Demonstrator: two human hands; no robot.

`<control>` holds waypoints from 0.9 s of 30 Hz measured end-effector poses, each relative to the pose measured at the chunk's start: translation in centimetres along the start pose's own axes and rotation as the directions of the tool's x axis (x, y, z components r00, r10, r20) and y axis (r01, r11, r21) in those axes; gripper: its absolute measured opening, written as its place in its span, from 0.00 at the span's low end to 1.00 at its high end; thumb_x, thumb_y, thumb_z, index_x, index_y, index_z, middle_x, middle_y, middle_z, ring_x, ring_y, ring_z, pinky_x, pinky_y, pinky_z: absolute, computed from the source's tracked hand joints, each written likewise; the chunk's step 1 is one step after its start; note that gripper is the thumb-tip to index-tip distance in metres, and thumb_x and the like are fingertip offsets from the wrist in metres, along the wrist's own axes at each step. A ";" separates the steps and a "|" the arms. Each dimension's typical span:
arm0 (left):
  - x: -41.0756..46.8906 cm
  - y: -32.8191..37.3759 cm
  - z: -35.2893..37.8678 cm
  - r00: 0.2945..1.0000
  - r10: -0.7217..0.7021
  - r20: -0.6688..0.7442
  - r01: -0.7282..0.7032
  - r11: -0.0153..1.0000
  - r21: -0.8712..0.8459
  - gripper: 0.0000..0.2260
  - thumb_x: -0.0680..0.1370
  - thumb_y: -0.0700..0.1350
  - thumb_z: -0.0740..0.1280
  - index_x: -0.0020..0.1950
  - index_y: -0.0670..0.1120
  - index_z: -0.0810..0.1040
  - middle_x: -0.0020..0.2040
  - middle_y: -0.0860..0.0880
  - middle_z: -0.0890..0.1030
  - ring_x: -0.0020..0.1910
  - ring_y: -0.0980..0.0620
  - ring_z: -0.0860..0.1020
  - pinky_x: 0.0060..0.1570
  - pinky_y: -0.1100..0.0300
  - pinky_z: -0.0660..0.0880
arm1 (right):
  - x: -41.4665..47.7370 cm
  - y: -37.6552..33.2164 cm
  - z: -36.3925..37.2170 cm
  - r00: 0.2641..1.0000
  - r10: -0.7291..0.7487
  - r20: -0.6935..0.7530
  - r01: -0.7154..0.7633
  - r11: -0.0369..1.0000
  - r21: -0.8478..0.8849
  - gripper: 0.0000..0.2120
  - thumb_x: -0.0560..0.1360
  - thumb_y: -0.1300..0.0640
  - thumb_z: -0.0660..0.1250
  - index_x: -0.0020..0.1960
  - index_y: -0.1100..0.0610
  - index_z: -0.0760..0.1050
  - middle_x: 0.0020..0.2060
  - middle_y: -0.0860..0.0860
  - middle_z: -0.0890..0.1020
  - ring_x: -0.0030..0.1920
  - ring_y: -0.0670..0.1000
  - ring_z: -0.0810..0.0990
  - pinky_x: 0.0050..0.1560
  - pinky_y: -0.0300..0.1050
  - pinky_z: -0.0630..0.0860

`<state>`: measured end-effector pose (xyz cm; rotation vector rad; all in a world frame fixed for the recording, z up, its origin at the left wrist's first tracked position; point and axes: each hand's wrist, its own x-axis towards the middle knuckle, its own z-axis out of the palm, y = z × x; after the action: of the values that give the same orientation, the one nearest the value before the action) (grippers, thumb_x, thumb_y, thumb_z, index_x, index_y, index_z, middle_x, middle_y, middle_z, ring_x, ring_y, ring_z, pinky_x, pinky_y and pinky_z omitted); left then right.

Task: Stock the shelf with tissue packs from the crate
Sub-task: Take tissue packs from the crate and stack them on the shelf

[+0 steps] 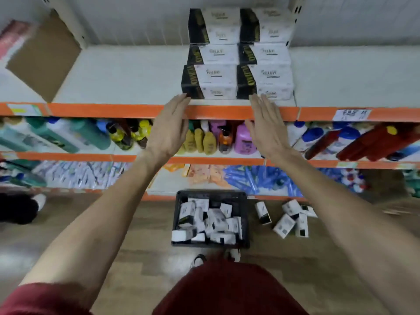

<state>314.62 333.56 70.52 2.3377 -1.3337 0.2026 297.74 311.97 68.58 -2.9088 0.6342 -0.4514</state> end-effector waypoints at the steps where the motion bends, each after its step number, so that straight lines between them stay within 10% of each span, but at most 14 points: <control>1: -1.9 -0.8 0.1 1.000 -0.010 0.017 0.010 1.000 0.004 0.22 0.79 0.39 0.59 0.74 0.40 0.65 0.74 0.41 0.66 0.73 0.43 0.63 0.73 0.53 0.59 | -1.0 -0.7 0.5 1.000 -0.001 0.005 0.001 1.000 -0.005 0.27 0.82 0.54 0.56 0.78 0.62 0.54 0.76 0.58 0.60 0.77 0.56 0.55 0.77 0.51 0.48; 11: -13.7 -5.9 3.2 0.884 -0.248 0.397 0.255 0.966 0.036 0.21 0.80 0.41 0.59 0.73 0.41 0.65 0.71 0.42 0.68 0.69 0.41 0.67 0.64 0.46 0.69 | -8.7 -7.2 5.1 0.966 0.119 0.231 -0.114 0.993 -0.033 0.28 0.82 0.54 0.56 0.78 0.61 0.53 0.76 0.58 0.59 0.77 0.56 0.55 0.77 0.50 0.49; 18: -16.1 -5.7 9.2 0.644 -0.424 0.637 0.469 0.877 0.110 0.22 0.81 0.43 0.59 0.74 0.40 0.63 0.72 0.40 0.66 0.71 0.41 0.66 0.68 0.48 0.65 | -13.4 -6.3 10.4 0.906 0.230 0.357 -0.237 0.971 -0.023 0.29 0.82 0.54 0.57 0.78 0.61 0.51 0.77 0.57 0.58 0.77 0.56 0.54 0.77 0.50 0.49; 23: -18.2 -5.6 16.0 0.460 -0.475 0.751 0.606 0.785 0.125 0.18 0.80 0.32 0.58 0.69 0.31 0.66 0.68 0.31 0.69 0.67 0.35 0.68 0.50 0.75 0.70 | -16.9 -4.1 15.8 0.823 0.324 0.466 -0.324 0.942 -0.082 0.29 0.82 0.53 0.56 0.78 0.61 0.50 0.77 0.58 0.56 0.78 0.56 0.52 0.77 0.50 0.49; 27: -21.0 -7.1 22.4 0.409 -0.541 0.735 0.659 0.732 0.171 0.15 0.80 0.45 0.60 0.64 0.40 0.71 0.60 0.38 0.76 0.55 0.38 0.77 0.52 0.50 0.76 | -19.0 -2.2 22.8 0.776 0.356 0.521 -0.371 0.925 -0.081 0.30 0.82 0.52 0.56 0.78 0.63 0.50 0.77 0.60 0.57 0.77 0.58 0.52 0.77 0.53 0.51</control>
<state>307.64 343.24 41.38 2.6816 -0.5849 -1.1928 289.31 323.45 42.44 -2.5926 1.0397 0.3797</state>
